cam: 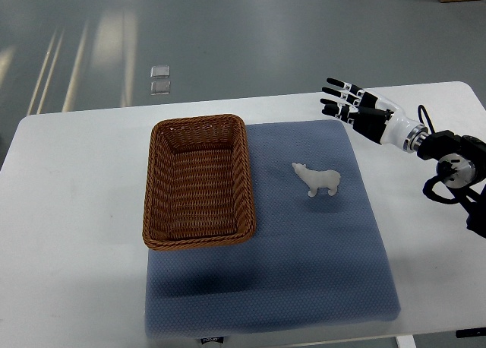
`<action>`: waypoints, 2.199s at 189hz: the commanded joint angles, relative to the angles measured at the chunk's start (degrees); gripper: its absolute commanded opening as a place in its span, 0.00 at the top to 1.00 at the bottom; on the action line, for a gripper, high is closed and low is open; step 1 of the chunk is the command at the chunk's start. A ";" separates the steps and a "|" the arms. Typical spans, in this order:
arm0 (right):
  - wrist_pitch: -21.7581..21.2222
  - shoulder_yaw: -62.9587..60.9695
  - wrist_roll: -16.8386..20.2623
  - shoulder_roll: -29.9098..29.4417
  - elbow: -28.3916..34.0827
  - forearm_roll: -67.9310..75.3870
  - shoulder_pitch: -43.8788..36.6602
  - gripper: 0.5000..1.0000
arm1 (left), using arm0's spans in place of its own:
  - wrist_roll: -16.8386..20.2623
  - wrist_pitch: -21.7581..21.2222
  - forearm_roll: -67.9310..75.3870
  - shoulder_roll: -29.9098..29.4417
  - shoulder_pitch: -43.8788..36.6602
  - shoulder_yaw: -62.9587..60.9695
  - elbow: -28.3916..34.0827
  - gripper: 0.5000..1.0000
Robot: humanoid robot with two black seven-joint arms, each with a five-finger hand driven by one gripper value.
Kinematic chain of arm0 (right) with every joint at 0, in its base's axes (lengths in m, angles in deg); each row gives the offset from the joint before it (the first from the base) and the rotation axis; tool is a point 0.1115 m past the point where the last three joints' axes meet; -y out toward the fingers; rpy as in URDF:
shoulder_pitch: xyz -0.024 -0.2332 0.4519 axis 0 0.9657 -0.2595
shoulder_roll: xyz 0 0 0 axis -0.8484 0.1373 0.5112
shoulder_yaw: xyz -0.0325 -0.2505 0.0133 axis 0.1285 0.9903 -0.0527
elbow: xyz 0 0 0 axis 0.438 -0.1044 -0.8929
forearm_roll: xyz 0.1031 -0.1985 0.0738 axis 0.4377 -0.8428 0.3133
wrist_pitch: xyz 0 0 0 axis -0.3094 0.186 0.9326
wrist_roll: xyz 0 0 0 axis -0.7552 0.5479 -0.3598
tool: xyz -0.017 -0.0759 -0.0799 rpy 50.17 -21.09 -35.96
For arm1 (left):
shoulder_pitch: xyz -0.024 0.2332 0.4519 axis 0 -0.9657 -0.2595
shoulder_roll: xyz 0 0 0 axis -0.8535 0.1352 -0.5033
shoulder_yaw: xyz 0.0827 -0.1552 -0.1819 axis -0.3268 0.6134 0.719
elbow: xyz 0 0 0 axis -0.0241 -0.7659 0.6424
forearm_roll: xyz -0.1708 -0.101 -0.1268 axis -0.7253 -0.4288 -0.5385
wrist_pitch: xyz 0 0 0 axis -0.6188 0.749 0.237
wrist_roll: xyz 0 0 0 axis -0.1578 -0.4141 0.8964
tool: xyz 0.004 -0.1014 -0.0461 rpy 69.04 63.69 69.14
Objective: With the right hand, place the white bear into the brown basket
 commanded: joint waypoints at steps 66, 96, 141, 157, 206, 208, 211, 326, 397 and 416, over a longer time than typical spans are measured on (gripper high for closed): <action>-0.52 0.10 -7.12 2.38 4.54 -31.81 -0.41 0.14 | 0.01 0.00 0.00 0.00 -0.02 -0.02 -0.02 0.00; -5.28 0.18 -9.85 7.04 10.86 -40.69 -0.41 0.14 | 0.01 0.00 0.00 0.00 -0.02 -0.02 -0.02 0.00; -5.28 1.94 -13.63 9.06 12.89 -55.80 -0.41 0.14 | 0.01 0.00 0.00 0.00 -0.02 -0.02 -0.02 0.00; -3.77 2.21 -13.63 8.98 12.89 -57.30 -0.49 0.14 | 0.01 0.00 0.00 0.00 -0.02 -0.02 -0.02 0.00; 0.36 8.71 -13.54 8.71 13.59 -62.31 -2.51 0.14 | 0.01 0.00 0.00 0.00 -0.02 -0.02 -0.02 0.00; 0.71 9.06 -13.63 8.80 13.59 -62.31 -2.60 0.14 | 0.01 0.00 0.00 0.00 -0.02 -0.02 -0.02 0.00; 1.07 9.41 -13.63 8.80 13.59 -62.31 -2.69 0.14 | 0.01 0.00 0.00 0.00 -0.02 -0.02 -0.02 0.00; 4.93 12.23 -13.80 8.01 16.40 -62.04 -3.31 0.15 | 0.01 0.00 0.00 0.00 -0.02 -0.02 -0.02 0.00; 5.55 14.07 -14.59 8.19 16.40 -62.22 -3.13 0.27 | 0.01 0.00 0.00 0.00 -0.02 -0.02 -0.02 0.00; 5.46 14.16 -14.86 8.19 16.40 -62.22 -3.04 0.35 | 0.01 0.00 0.00 0.00 -0.02 -0.02 -0.02 0.00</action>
